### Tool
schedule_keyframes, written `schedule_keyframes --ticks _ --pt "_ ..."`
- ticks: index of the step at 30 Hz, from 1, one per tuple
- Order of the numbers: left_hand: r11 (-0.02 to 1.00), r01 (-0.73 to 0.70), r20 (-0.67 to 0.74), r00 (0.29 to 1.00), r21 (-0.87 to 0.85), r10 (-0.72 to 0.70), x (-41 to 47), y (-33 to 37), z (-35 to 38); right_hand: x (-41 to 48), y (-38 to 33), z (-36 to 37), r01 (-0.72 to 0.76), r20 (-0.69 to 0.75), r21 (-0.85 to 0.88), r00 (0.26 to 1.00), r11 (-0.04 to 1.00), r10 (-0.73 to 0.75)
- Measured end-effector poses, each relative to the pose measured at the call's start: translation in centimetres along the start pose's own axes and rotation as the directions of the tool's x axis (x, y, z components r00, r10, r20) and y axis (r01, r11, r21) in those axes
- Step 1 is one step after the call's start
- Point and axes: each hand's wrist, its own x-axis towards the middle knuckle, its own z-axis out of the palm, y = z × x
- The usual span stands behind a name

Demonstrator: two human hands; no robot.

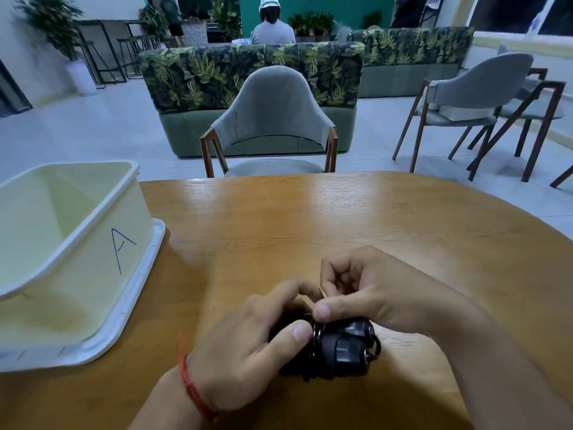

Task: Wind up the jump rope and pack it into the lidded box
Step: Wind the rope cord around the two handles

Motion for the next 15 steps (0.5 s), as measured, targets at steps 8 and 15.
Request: schedule_keyframes --ticks 8,15 --pt "0.897 -0.008 -0.220 0.970 -0.442 -0.100 0.5 -0.2 0.6 1.5 -0.1 4.1 0.010 -0.183 0.372 0.981 0.928 0.063" --pt "0.836 -0.009 -0.519 0.788 -0.549 -0.333 1.2 -0.4 -0.3 1.5 -0.7 7.4 0.037 -0.360 0.385 0.926 0.922 0.113"
